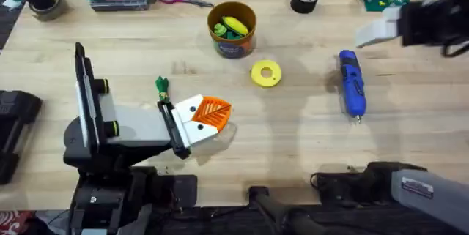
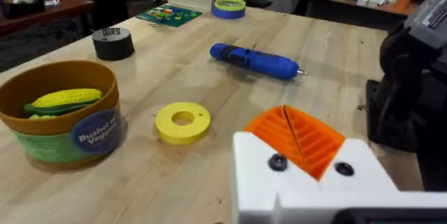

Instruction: Pick up the gripper from the table and insert it into the empty holder that is missing its gripper. Then pick up a screw, insert it into the mounting hole, and use the screwdriver to tighten it. Finally, clean up the table by picking up the vegetable and placing it into the bucket.

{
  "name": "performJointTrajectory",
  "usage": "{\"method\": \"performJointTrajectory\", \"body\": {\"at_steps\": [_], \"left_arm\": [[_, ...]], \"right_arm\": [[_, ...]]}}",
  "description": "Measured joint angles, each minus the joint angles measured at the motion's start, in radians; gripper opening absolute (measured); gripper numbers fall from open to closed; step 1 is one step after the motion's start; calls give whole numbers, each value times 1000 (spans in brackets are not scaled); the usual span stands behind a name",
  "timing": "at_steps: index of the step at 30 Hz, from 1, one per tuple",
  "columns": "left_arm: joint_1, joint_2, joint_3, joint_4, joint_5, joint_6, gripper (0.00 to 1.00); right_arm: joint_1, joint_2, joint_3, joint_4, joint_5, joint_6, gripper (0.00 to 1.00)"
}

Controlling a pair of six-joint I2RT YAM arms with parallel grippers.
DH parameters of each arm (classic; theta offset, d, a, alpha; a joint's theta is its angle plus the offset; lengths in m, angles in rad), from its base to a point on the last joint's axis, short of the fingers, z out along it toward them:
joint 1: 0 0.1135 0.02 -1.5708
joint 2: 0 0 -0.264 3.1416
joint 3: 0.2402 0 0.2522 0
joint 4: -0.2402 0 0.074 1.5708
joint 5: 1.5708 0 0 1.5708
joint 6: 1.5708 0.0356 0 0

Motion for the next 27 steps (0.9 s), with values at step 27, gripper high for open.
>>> {"method": "performJointTrajectory", "body": {"at_steps": [27], "left_arm": [[0, 0, 0, 0, 0, 0, 4]], "right_arm": [[-55, 402, -177, 312, 90, -39, 997]]}}
